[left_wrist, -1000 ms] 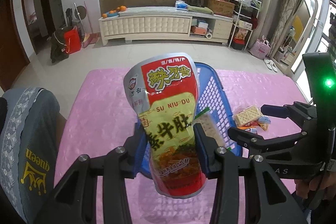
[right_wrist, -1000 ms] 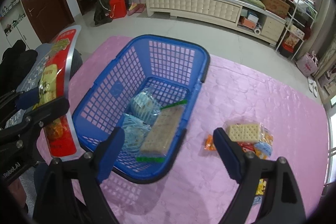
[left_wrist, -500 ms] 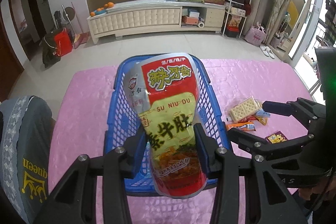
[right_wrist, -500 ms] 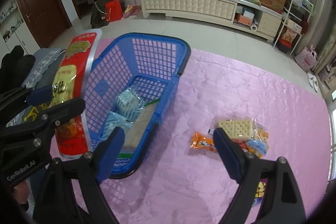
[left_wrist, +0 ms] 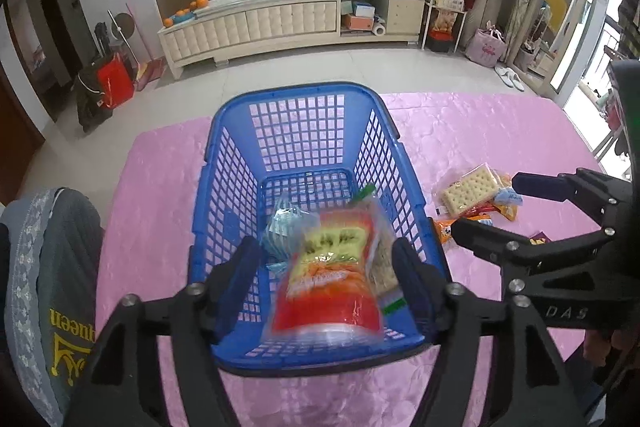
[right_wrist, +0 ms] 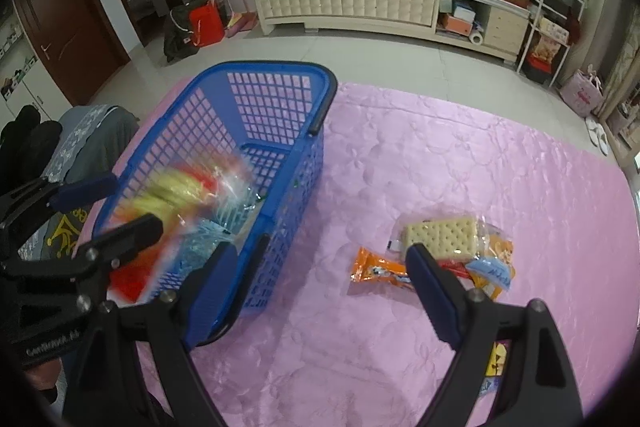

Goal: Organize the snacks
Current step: 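Lower the red spicy pouch into the blue basket and open the left tool, then move both tools back over the remaining snacks on the table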

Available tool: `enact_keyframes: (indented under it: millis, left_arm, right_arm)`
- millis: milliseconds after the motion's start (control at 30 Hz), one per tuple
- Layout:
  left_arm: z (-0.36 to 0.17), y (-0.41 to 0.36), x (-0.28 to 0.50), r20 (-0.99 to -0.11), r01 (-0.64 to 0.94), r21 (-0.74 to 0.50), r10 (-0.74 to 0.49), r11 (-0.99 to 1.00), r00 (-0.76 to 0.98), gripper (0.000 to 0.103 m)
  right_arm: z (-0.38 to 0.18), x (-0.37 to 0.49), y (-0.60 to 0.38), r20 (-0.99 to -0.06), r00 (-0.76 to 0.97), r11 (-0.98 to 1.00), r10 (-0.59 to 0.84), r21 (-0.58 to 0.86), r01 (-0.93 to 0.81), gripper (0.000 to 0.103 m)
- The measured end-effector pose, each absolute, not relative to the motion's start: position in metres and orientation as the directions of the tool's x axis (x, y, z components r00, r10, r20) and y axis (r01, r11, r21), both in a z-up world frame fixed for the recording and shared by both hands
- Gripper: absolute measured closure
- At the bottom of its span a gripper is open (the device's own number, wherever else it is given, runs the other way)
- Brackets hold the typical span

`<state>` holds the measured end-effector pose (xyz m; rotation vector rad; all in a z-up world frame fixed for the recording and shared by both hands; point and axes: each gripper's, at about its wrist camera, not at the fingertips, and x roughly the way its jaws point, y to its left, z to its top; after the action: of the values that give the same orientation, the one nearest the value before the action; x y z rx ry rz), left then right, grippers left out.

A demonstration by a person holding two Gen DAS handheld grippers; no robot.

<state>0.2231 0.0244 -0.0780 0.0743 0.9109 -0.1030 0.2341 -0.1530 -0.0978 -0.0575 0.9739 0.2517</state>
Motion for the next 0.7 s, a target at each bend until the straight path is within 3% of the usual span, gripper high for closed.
enact_keyframes:
  millis: [367,500,700]
  left_arm:
    - [-0.039,0.026,0.175,-0.734,0.125,0.004,-0.083,0.992,0.675,0.031]
    - [-0.029,0.025,0.159,-0.719,0.114,-0.004,-0.082,0.993,0.69,0.026]
    - [-0.026,0.009,0.141,-0.701,0.126,-0.018,-0.103,0.992,0.706,0.026]
  right_arm:
    - [-0.046,0.19,-0.144,-0.772,0.601,0.964,0.204,0.051,-0.262,0.014]
    - [-0.037,0.174,-0.145,-0.758,0.62,0.962,0.203,0.038,-0.269,0.014]
    - [-0.035,0.153,-0.158,-0.754,0.621,0.963,0.214,0.059,-0.261,0.014]
